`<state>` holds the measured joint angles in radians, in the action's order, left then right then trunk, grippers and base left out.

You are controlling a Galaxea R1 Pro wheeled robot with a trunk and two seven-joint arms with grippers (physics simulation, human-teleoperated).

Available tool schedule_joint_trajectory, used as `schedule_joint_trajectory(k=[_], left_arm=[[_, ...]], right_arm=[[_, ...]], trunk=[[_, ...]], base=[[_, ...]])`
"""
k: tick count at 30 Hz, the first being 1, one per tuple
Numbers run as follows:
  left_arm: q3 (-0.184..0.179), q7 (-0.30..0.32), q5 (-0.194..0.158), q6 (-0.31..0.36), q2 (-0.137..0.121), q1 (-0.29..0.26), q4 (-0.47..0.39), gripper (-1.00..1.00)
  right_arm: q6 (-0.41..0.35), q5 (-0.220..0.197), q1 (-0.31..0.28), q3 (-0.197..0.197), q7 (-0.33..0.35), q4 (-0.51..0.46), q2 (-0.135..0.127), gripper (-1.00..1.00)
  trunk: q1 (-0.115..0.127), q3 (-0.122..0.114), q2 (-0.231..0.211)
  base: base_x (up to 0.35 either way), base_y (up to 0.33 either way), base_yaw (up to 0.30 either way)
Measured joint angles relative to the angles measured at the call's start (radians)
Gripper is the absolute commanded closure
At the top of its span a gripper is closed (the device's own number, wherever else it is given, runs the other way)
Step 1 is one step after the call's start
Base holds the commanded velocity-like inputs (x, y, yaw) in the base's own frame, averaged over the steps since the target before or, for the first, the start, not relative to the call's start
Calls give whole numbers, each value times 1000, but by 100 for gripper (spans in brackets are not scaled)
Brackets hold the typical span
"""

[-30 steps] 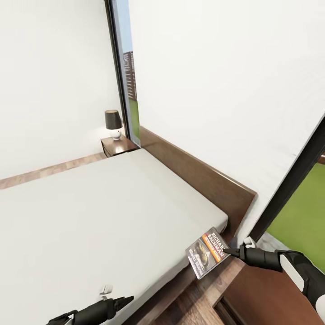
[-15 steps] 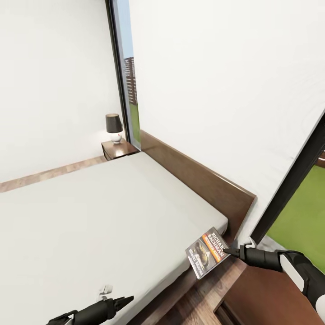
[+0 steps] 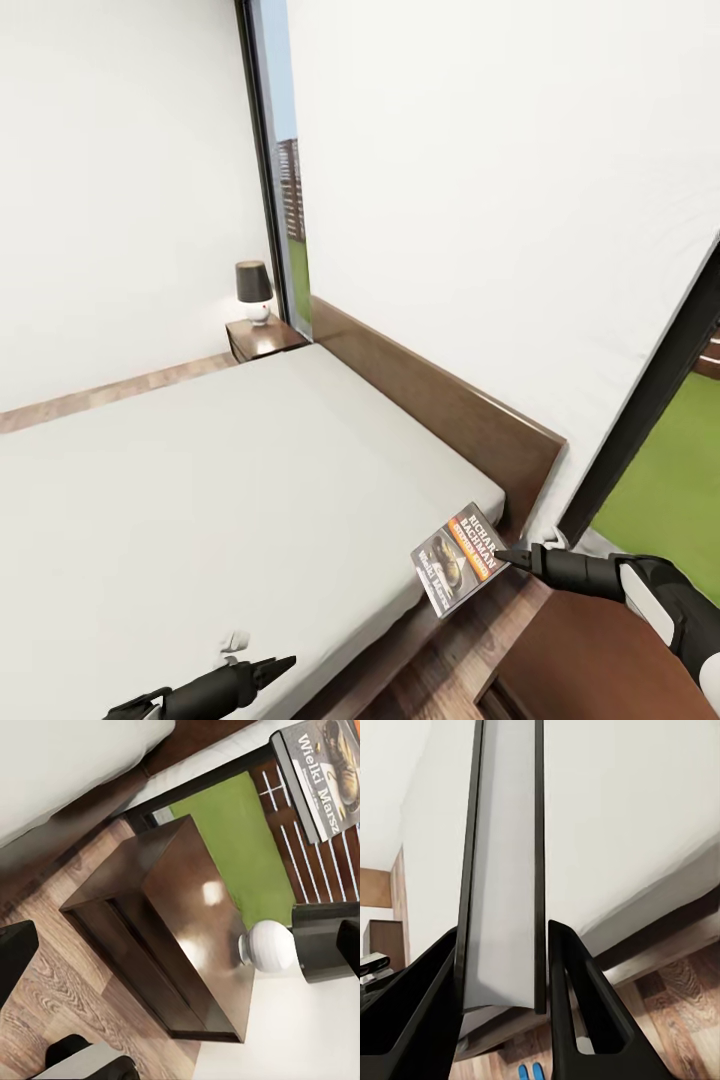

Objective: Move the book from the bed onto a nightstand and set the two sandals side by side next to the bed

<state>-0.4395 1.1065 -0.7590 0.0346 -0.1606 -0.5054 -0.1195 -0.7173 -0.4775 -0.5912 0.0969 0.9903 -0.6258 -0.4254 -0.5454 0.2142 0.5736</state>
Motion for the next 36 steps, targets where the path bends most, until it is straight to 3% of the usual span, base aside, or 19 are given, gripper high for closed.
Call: schedule_joint_trajectory(k=[36], left_arm=[[0,0,0,0,0,0,0,-100]], right_arm=[[0,3,0,0,0,0,0,100]], trunk=[[0,-60,0]], base=[[0,0,0]])
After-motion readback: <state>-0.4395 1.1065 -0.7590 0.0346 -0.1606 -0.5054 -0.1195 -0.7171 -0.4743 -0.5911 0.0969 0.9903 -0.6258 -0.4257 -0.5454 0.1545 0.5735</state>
